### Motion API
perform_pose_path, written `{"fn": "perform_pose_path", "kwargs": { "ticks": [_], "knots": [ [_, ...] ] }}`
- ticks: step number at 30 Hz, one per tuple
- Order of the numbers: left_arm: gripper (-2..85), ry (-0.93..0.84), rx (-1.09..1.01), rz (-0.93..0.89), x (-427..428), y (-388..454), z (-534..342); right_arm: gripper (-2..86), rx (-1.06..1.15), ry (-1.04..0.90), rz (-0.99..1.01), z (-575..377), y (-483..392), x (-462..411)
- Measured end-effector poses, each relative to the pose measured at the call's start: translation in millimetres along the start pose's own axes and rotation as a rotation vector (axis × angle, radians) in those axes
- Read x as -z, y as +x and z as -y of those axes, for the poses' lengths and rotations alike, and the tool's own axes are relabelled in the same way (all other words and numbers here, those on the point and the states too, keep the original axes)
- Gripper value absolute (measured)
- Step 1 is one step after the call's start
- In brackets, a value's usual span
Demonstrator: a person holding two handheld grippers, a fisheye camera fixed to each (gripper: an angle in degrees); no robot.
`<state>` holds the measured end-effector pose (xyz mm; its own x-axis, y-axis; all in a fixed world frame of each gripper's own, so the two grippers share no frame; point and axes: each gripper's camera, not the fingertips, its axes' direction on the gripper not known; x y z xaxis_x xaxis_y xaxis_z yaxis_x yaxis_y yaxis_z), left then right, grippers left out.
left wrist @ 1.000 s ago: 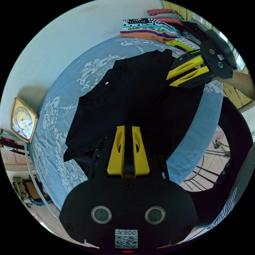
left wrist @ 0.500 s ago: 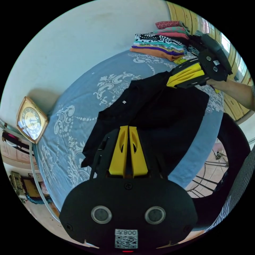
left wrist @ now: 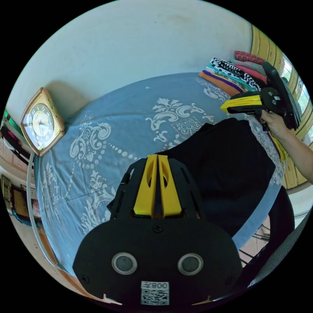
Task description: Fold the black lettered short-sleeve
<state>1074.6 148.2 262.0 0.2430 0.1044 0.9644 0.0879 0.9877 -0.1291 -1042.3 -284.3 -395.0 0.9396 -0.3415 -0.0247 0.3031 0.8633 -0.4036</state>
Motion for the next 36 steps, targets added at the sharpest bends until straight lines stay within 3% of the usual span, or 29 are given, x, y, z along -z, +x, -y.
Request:
{"fn": "perform_pose_path", "kwargs": {
  "ticks": [5, 10, 18, 21, 28, 36],
  "knots": [
    [0.1, -0.017, 0.022, -0.009, -15, -8, -57, -0.4, -0.064, 0.024, 0.099, -36, 16, -8],
    [0.0, -0.142, 0.111, 0.021, -70, -55, -75, -0.4, -0.115, -0.098, 0.141, -49, 39, -59],
    [0.1, -0.067, 0.168, -0.016, -72, -85, -117, -0.3, -0.233, -0.021, 0.219, -62, 89, -75],
    [0.1, -0.142, 0.169, -0.005, -100, -92, -133, -0.3, -0.223, -0.081, 0.175, -58, 100, -96],
    [0.1, -0.005, 0.266, -0.076, -78, -125, -195, 0.0, -0.249, -0.008, 0.237, -74, 127, -96],
    [0.1, -0.086, 0.346, -0.089, -117, -159, -267, -0.1, -0.22, -0.078, 0.26, -78, 127, -151]
  ]
}}
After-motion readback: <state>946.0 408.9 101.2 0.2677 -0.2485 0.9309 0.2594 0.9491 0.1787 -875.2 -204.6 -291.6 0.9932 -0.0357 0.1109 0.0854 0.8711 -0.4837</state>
